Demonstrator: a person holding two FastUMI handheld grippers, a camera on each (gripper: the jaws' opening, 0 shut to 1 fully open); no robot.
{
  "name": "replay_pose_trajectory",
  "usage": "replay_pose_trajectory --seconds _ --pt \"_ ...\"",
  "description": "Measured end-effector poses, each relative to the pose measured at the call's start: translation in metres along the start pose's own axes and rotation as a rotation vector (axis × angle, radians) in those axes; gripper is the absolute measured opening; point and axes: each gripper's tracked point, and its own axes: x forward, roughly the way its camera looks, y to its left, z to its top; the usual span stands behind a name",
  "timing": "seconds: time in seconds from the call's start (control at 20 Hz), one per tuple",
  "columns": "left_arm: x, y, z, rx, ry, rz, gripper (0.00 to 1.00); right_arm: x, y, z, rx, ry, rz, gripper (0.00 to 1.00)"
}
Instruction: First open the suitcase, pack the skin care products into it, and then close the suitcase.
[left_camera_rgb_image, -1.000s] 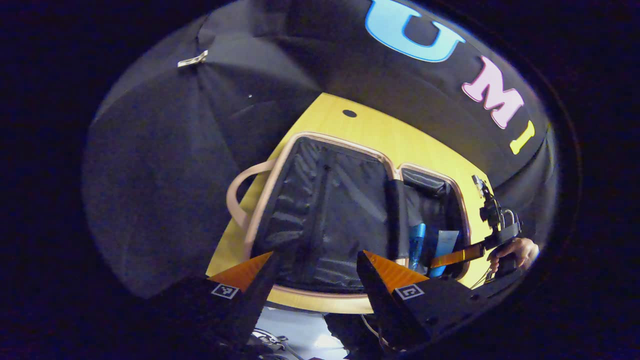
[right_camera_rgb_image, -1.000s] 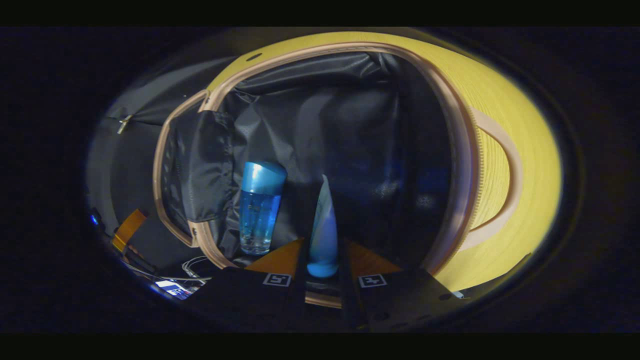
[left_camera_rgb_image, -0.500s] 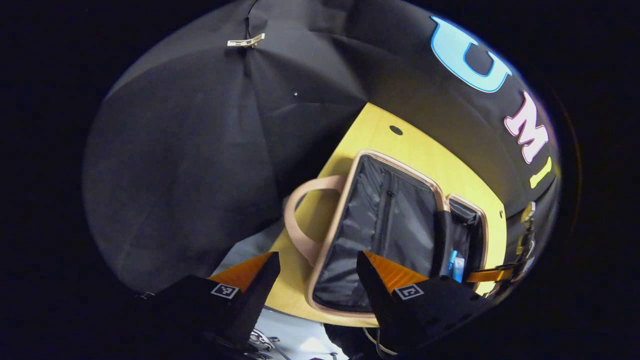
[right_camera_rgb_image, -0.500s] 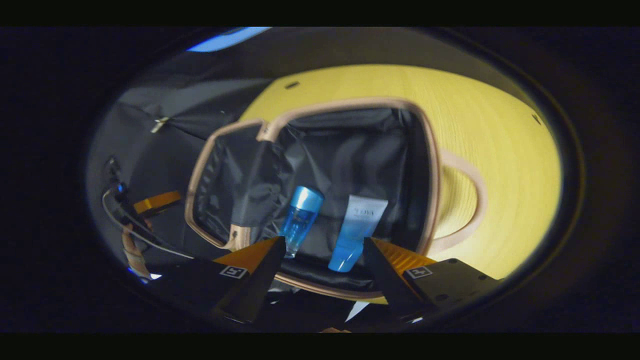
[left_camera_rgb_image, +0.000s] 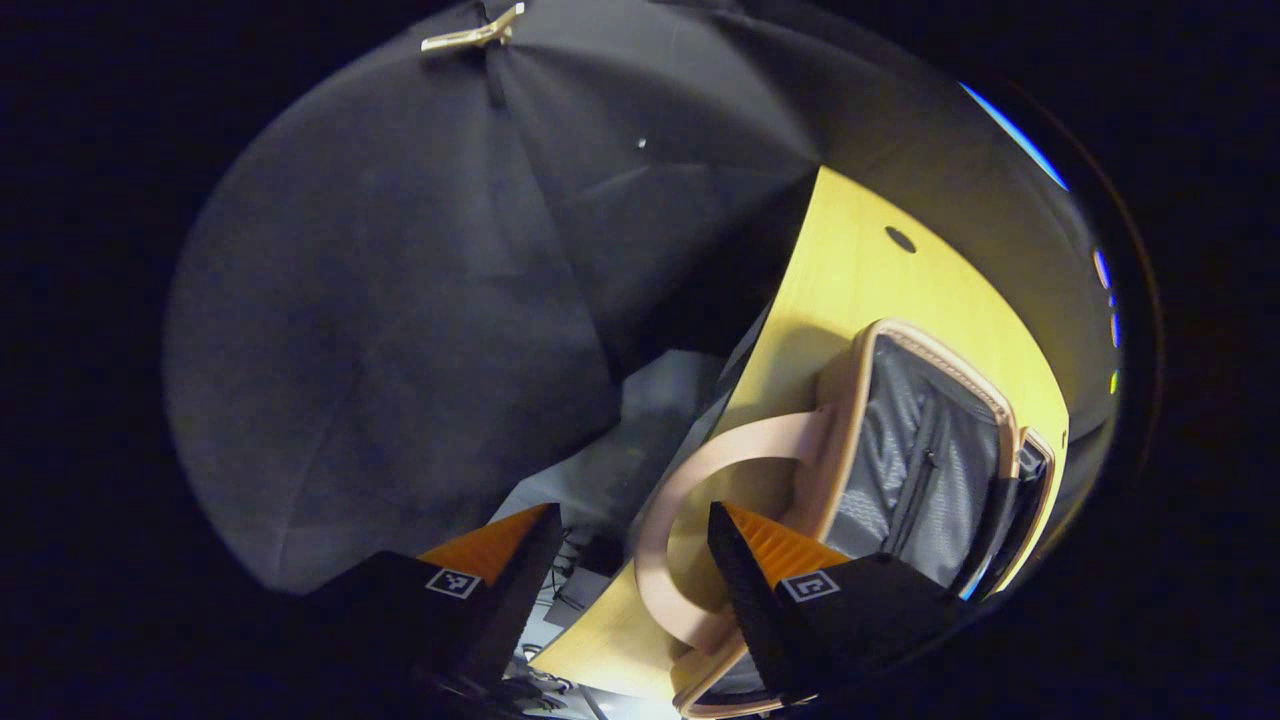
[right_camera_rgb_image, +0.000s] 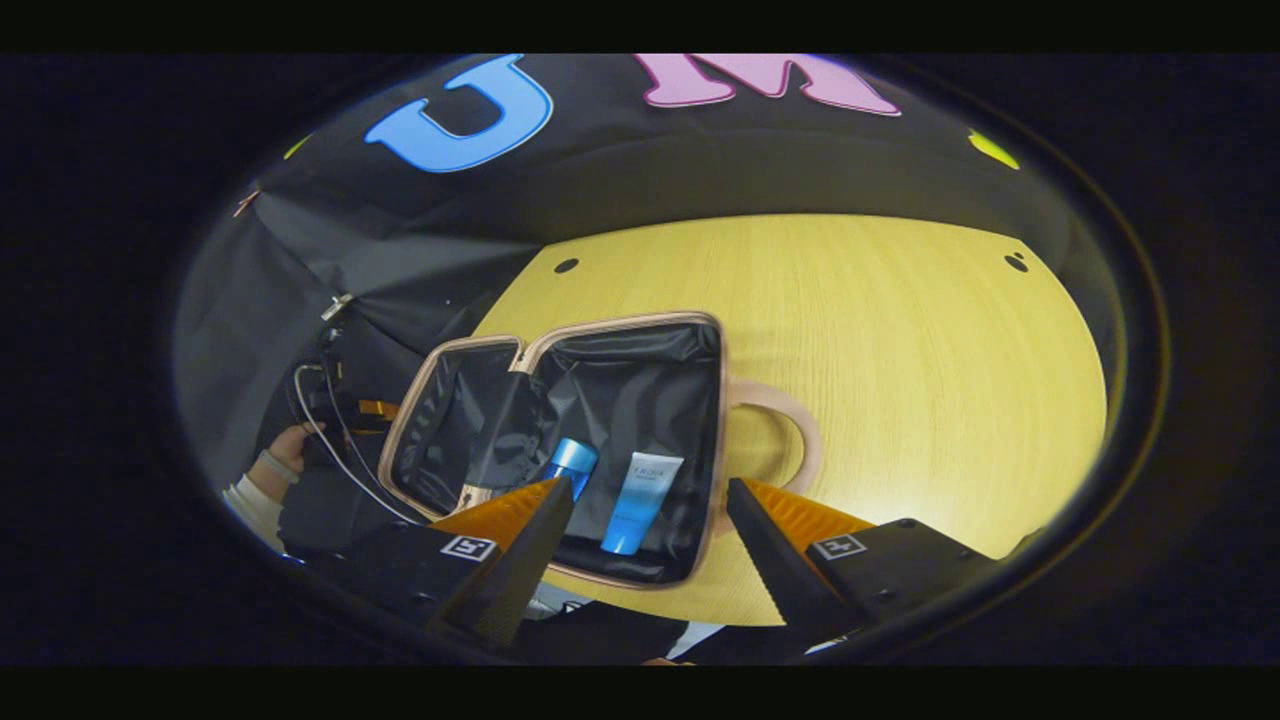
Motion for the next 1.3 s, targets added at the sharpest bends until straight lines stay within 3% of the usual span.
replay_pose_trajectory --seconds 0.15,0.25,0.4,0.6,0.9,1.3 --pt "0.008 -0.01 0.001 -0.015 0.019 -0.041 0.89 -0.008 -0.001 0.001 0.009 -0.034 0.012 0.98" --pt "0.008 -0.016 -0.001 -0.017 0.021 -0.071 0.63 -0.01 -0.005 -0.002 0.011 -0.036 -0.001 0.98" --pt "-0.003 -0.013 0.004 0.078 -0.009 -0.022 0.22 -0.009 -0.005 -0.003 0.011 -0.045 -0.005 0.98" --pt "-0.036 -0.024 0.016 0.197 -0.064 -0.031 0.15 -0.014 0.001 -0.002 -0.006 -0.063 0.018 0.98" --pt "-0.131 -0.061 0.047 0.248 -0.257 -0.075 0.12 -0.03 0.011 0.001 -0.06 -0.099 0.082 0.98" --pt "-0.292 -0.185 0.026 0.361 -0.471 -0.15 0.12 -0.083 -0.017 0.012 -0.218 -0.154 0.158 0.98"
